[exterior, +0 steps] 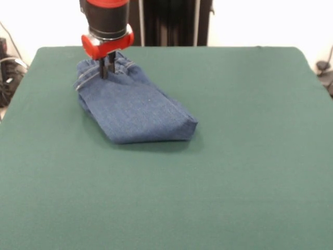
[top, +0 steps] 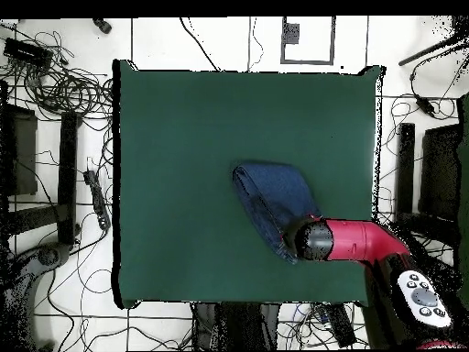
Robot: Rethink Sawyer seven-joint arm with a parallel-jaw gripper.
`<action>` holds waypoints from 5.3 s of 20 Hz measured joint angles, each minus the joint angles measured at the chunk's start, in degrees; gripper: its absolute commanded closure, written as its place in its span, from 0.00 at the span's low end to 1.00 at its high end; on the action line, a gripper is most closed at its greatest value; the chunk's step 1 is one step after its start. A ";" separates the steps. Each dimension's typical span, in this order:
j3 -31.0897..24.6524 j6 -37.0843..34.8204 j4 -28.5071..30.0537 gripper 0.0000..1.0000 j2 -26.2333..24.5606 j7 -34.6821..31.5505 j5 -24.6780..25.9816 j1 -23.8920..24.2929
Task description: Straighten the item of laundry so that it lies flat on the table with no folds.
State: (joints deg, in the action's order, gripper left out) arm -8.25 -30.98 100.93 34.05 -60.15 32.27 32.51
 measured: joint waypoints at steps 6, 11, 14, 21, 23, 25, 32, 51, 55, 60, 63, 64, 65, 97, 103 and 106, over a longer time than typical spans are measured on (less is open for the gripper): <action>0.01 1.40 0.97 1.00 0.14 0.00 -0.01 0.61; 0.53 1.86 1.77 1.00 0.50 0.00 0.07 0.80; 0.99 2.09 3.16 1.00 1.45 0.00 0.46 0.81; 2.10 2.09 6.27 1.00 3.85 0.00 1.69 -0.19; 3.06 2.09 6.91 1.00 4.34 0.00 1.89 -1.45; 4.67 2.09 7.47 1.00 4.46 0.00 1.92 -3.88; 7.09 2.09 8.44 1.00 4.15 0.00 1.91 -10.08; 9.77 -10.38 7.49 1.00 3.90 0.00 -2.81 -18.05; 9.78 -14.68 5.83 1.00 3.40 0.00 -3.45 -16.92; 9.77 -16.26 4.21 1.00 2.02 0.00 -3.75 -15.62; 9.77 -16.26 3.95 1.00 1.37 0.00 -3.74 -14.93; 9.77 -16.26 3.97 1.00 1.26 0.00 -3.74 -14.81; 9.74 -16.26 3.97 1.00 1.26 0.00 -3.76 -14.54; 5.86 -0.07 10.73 1.00 8.76 0.00 -5.57 -4.18; 4.51 3.13 12.74 1.00 9.76 0.00 -5.58 -2.94; 4.37 5.34 14.11 1.00 10.20 0.00 -5.58 -2.05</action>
State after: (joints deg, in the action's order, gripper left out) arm -3.88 -25.64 115.04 44.26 -60.15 26.69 30.46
